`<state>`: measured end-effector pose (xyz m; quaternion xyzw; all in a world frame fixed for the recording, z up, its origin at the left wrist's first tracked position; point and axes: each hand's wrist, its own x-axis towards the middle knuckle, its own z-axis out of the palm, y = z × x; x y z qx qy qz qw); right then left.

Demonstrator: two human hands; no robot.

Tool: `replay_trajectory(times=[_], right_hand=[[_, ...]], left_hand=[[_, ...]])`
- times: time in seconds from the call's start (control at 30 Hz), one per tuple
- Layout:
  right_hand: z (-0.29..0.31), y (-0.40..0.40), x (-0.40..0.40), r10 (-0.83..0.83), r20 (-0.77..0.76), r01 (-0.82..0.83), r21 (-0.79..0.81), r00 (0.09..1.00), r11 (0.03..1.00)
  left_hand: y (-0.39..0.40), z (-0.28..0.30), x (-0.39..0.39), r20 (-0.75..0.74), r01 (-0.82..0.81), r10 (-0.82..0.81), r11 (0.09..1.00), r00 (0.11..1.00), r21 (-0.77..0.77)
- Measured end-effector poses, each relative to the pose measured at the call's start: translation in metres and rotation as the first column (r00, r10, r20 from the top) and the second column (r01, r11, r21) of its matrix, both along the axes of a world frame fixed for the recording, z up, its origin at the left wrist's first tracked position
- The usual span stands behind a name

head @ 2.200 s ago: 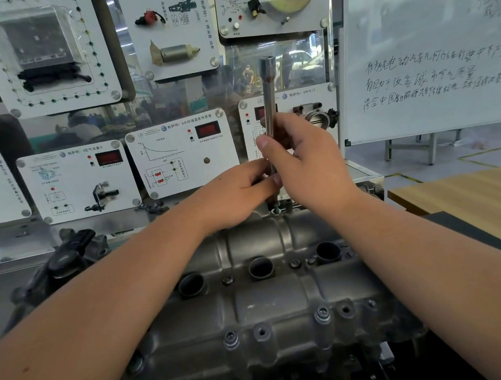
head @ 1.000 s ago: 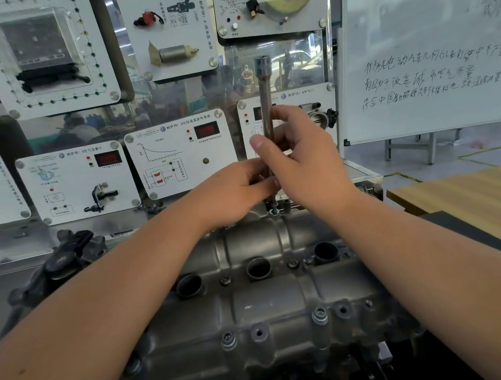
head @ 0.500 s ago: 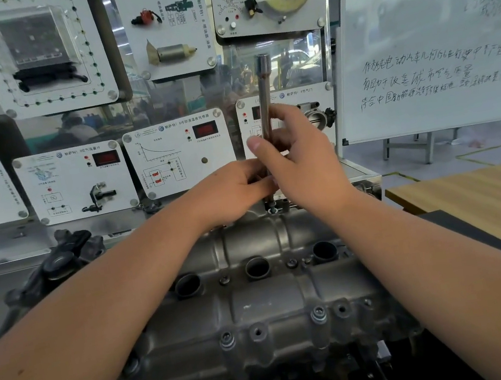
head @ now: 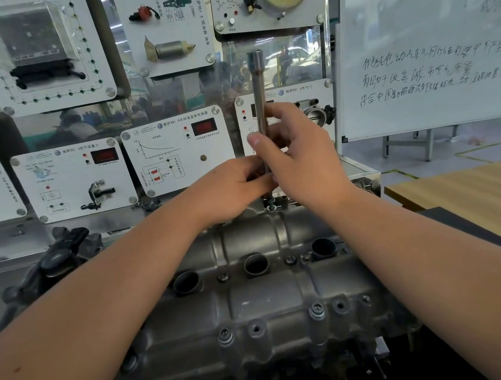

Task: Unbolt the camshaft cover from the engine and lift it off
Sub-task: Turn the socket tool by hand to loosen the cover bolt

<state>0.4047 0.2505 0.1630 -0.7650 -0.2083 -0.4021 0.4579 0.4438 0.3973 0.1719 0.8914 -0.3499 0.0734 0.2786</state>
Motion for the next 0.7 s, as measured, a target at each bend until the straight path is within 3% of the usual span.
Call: replay_trajectory(times=[0.17,0.4,0.53,0.7], right_hand=[[0.0019,-0.0008,0.0008,-0.028,0.037,0.031,-0.075,0.999,0.997],[0.0011,0.0002,0.0013,-0.013,-0.018,0.013,0.018,1.0,1.0],[0.0014,-0.0008,0.0009,-0.056,0.039,0.057,-0.035,0.998,0.998],[0.0027,-0.0028,0.0022,-0.012,-0.005,0.012,-0.059,1.0,0.998]], left_hand=[[0.0014,-0.0014,-0.002,-0.032,0.005,-0.006,1.0,0.999,-0.031],[0.0019,0.0003,-0.0015,-0.003,-0.003,0.003,1.0,1.0,-0.015],[0.0003,-0.0001,-0.0043,0.007,-0.018,0.018,1.0,1.0,-0.007],[0.0006,-0.0006,-0.0067,-0.02,-0.041,0.041,0.999,0.999,-0.003]])
